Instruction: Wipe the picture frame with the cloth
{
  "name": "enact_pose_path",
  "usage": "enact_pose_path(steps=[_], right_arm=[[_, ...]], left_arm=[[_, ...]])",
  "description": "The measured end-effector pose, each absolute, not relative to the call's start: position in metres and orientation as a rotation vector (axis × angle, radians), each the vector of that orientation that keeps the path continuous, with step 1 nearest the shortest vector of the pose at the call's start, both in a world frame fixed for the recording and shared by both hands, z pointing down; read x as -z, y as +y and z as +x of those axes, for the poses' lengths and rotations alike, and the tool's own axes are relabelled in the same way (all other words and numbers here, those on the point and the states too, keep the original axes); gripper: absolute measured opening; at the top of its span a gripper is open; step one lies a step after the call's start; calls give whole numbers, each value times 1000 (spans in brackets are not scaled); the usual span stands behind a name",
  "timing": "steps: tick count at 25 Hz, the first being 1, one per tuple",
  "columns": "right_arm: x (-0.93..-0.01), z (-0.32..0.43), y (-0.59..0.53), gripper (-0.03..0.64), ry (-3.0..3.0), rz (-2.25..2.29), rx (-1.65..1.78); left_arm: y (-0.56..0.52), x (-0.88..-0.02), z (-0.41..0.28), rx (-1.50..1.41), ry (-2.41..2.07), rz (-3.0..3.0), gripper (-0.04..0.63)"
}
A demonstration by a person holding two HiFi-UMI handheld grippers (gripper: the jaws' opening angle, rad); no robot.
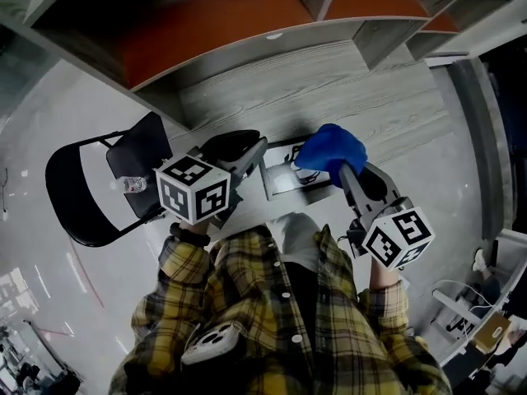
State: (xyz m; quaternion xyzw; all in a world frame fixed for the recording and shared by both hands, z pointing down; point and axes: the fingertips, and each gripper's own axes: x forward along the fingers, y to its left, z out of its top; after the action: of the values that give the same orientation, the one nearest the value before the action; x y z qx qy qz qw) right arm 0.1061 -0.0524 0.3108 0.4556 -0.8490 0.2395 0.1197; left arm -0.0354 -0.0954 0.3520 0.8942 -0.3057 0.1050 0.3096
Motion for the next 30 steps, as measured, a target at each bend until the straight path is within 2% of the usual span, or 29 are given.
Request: enact_pose_path(steps=[6,11,30], right_arm=[[-251,104,-43,48,-2632,1252,-553],[-217,101,-40,48,-2734,1190,-462],[-207,84,-43,46,-2789,1099,-430]], left_arm=[[-74,-264,-12,-71,-844,2469,8],[-63,-224,8,-26,-846,2530,5],[-62,-208,15,-31,-804,2562,5]])
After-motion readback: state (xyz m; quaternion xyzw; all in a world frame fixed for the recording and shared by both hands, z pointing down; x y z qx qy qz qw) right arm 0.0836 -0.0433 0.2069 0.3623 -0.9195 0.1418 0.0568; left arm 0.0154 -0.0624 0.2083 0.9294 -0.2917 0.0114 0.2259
